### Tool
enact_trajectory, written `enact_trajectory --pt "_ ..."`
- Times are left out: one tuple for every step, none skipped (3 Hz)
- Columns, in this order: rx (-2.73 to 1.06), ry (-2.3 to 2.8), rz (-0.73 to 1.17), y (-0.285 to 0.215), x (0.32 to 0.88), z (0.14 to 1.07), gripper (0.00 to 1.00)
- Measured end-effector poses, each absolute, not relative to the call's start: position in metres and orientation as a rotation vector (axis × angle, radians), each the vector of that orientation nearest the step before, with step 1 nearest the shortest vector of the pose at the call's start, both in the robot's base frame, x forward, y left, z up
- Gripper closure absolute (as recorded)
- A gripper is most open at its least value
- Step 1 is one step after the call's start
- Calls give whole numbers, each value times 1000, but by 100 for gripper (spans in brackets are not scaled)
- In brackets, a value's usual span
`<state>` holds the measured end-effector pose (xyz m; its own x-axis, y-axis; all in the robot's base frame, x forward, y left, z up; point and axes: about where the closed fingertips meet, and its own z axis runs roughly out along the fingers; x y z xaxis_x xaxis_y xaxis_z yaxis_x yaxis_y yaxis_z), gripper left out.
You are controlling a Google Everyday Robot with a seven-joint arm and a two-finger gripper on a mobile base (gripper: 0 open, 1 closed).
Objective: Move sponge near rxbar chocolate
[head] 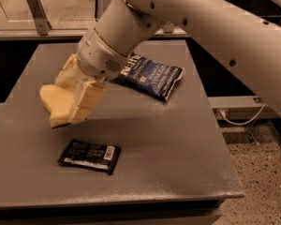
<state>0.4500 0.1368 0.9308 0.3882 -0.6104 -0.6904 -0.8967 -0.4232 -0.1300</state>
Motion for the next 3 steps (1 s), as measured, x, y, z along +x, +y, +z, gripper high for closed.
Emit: enact_trajectory --pt "-2163 1287 774 138 449 931 0" --pt "-2163 1287 774 138 449 931 0" --pt "-2147 1361 749 121 449 930 0"
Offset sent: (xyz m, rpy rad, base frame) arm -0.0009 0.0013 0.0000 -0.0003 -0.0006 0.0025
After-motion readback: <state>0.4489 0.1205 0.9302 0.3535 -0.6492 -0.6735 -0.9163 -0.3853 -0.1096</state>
